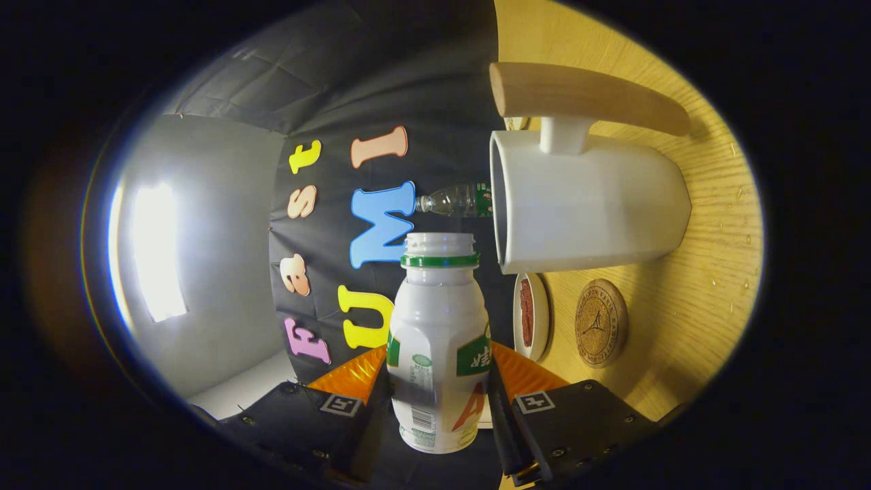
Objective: Take the bottle from table, then pour the juice into the cup, finally place the bottle on the coaster
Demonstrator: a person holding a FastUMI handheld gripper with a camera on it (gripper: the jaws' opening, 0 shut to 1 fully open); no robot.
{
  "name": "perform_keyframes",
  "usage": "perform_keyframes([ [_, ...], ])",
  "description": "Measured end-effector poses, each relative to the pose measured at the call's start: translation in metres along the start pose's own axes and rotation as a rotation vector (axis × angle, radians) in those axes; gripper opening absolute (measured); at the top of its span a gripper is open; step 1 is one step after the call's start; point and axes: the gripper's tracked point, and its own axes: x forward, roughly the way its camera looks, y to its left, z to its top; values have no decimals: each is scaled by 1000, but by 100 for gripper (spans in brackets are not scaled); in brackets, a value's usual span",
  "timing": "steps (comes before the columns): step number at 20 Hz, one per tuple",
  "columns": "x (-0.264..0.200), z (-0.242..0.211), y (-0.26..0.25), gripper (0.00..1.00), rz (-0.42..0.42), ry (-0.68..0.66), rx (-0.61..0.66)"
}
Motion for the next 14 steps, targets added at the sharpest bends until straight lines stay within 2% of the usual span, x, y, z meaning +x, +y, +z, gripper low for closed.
perform_keyframes([
  [14,2,-1,5,67,27,-17,53],
])
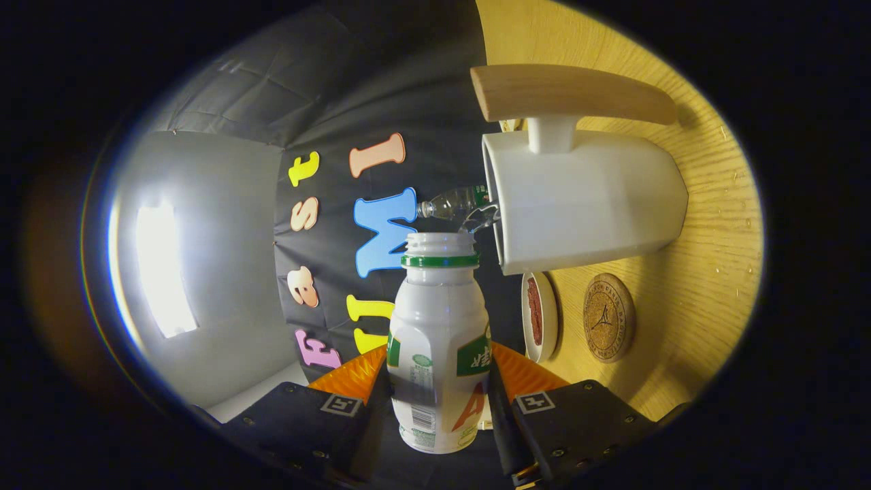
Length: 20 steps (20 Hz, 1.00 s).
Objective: Take the bottle from table, then pour the juice into the cup, finally place the bottle on the coaster
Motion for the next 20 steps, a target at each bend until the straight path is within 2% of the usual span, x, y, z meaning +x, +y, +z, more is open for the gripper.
perform_keyframes([
  [20,3,-1,15,67,45,-40,83],
])
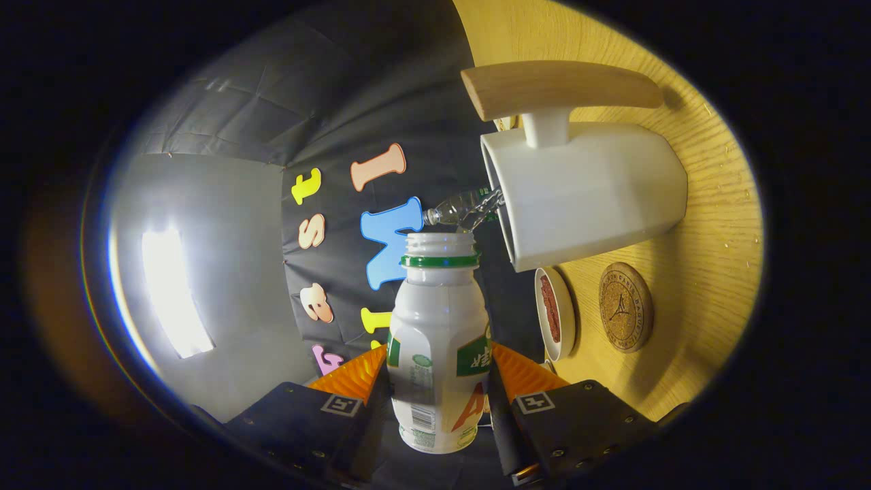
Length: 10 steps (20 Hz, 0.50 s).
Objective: Take the bottle from table, then pour the juice into the cup, finally place the bottle on the coaster
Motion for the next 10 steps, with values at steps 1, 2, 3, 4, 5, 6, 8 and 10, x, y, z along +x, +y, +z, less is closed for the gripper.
perform_keyframes([
  [1,0,-1,1,67,2,-1,1],
  [2,1,-1,3,67,5,-3,3],
  [3,2,0,4,67,9,-5,7],
  [4,1,0,4,67,13,-8,11],
  [5,1,1,4,67,13,-11,14],
  [6,0,1,4,67,13,-11,19],
  [8,1,0,4,67,14,-9,27],
  [10,1,-2,5,67,13,-9,33],
])
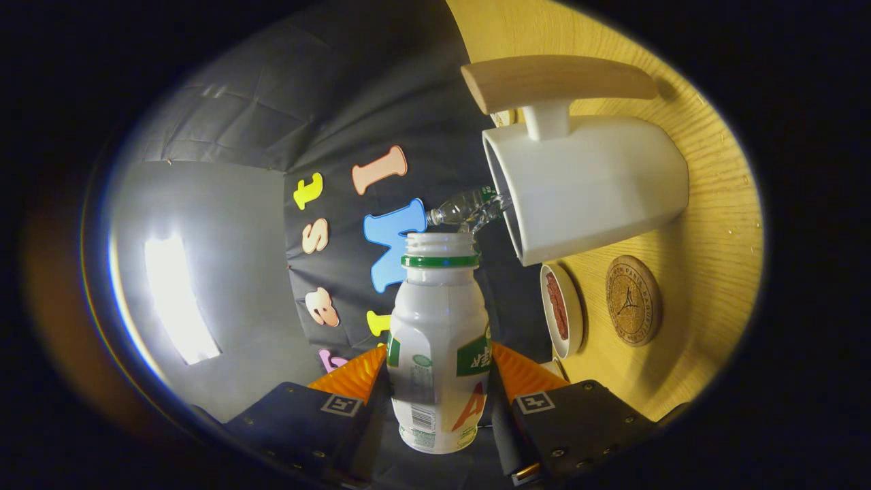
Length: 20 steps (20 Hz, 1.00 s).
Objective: Take the bottle from table, then pour the juice into the cup, finally place the bottle on the coaster
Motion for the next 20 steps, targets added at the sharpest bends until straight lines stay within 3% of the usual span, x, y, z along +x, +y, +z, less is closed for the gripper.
perform_keyframes([
  [20,1,3,5,67,13,-15,35],
])
